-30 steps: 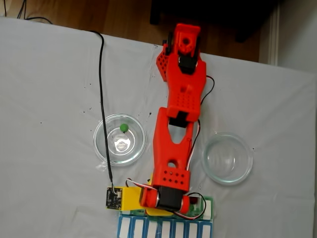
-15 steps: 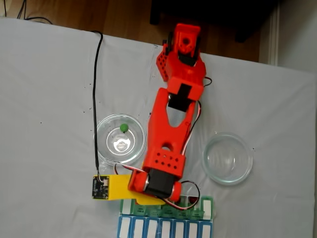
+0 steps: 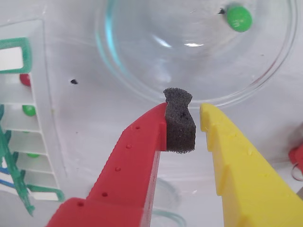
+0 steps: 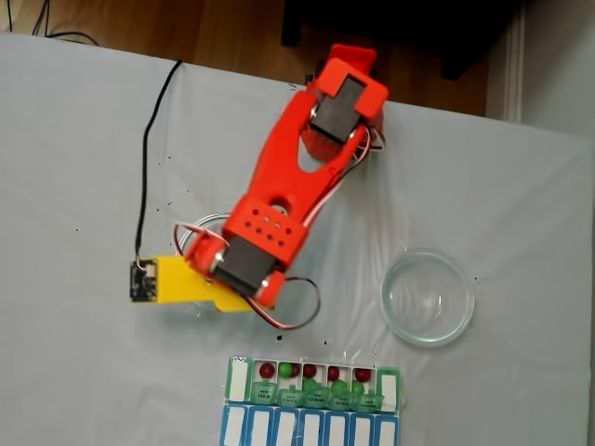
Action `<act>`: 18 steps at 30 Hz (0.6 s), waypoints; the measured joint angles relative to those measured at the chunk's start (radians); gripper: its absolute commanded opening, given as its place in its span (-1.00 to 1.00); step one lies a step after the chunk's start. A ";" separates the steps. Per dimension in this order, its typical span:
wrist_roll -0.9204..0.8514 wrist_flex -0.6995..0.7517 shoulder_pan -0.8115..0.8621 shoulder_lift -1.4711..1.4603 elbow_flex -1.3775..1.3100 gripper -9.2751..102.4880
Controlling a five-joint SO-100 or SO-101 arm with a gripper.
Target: Sort medicines into box.
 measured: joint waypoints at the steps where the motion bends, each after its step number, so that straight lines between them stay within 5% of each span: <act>1: -0.035 -0.018 0.021 0.015 0.038 -0.75; 18: -0.244 -0.423 0.110 0.250 0.609 -0.75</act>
